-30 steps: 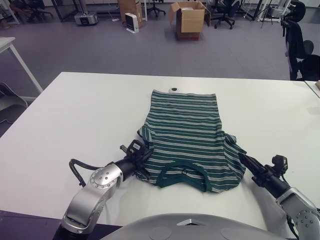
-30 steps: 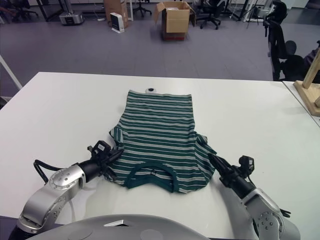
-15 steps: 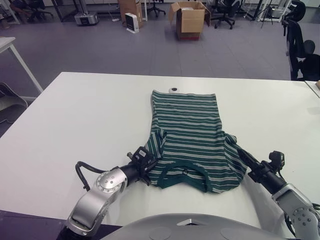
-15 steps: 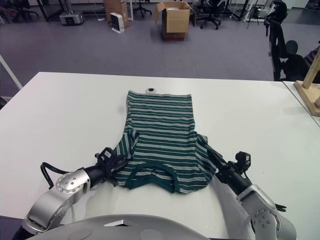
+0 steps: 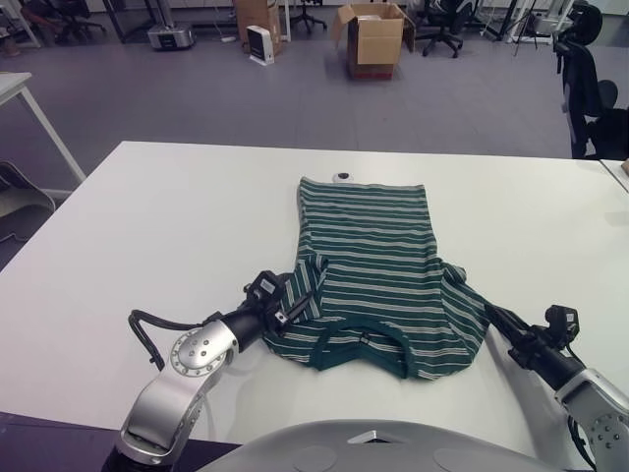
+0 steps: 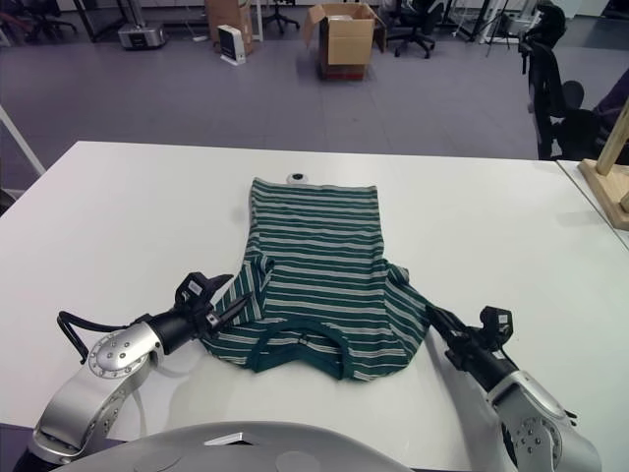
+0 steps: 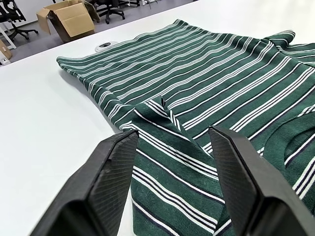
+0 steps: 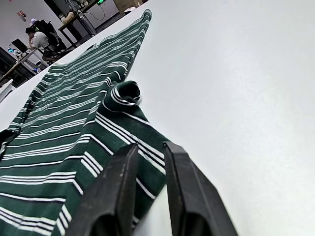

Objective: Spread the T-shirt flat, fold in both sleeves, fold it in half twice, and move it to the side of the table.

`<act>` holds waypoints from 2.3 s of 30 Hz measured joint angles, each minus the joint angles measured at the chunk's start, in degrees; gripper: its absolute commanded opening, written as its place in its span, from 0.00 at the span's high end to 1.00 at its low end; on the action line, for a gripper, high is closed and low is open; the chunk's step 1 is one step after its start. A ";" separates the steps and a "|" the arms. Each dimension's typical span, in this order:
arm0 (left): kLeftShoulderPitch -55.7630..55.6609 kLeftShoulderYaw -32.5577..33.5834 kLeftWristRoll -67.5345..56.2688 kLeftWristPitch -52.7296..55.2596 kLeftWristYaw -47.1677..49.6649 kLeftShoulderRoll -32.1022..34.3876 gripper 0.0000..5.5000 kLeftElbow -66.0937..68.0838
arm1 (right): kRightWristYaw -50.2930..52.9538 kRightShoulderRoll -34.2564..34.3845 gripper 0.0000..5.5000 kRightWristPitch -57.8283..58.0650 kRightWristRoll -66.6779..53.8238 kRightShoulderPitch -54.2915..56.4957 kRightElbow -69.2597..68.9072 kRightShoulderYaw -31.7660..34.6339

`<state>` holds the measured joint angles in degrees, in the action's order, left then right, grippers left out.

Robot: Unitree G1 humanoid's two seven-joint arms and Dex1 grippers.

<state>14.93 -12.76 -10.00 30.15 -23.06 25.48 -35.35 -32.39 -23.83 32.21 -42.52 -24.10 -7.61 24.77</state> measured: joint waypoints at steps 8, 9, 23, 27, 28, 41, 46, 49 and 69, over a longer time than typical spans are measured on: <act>1.35 -0.15 1.57 -0.42 0.54 -0.75 0.52 0.66 | -3.44 -0.77 0.54 -0.29 -0.70 -0.59 1.30 2.49; 1.56 -0.17 1.58 -0.44 0.57 -0.93 0.52 0.70 | -3.90 -1.31 0.54 -0.28 -0.34 -0.77 1.00 1.89; 1.60 -1.42 3.10 -0.40 0.83 -1.69 0.52 1.59 | -0.60 0.81 0.89 1.36 -1.50 1.47 -1.15 -1.85; 1.28 -1.47 3.66 -0.40 0.83 -1.71 0.52 2.25 | -0.65 1.58 1.00 2.65 -3.55 1.64 -2.95 -1.71; 1.18 -1.49 3.74 -0.40 0.82 -1.71 0.52 2.29 | -0.66 1.73 1.00 3.13 -4.47 1.69 -3.57 -1.78; 1.16 1.36 3.96 -8.72 -7.74 6.53 0.40 2.52 | 0.49 -4.68 0.94 5.19 10.44 5.87 -19.31 -23.90; 2.57 2.97 6.02 -15.84 -15.69 15.72 0.24 2.98 | 0.37 -5.36 0.76 6.80 11.01 9.06 -21.88 -25.27; 2.74 4.27 6.07 -21.00 -22.06 21.27 0.14 3.88 | -8.79 -14.24 0.66 7.15 8.96 8.96 -26.81 -24.18; -6.46 -3.14 15.22 -37.21 -31.96 27.35 0.42 16.81 | -35.31 -31.83 0.41 -45.52 38.79 8.48 -2.26 -28.95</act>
<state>8.46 -15.90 5.22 -7.06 -55.02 52.83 -18.55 -67.69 -55.66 -13.30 -3.73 -15.62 -9.87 -4.19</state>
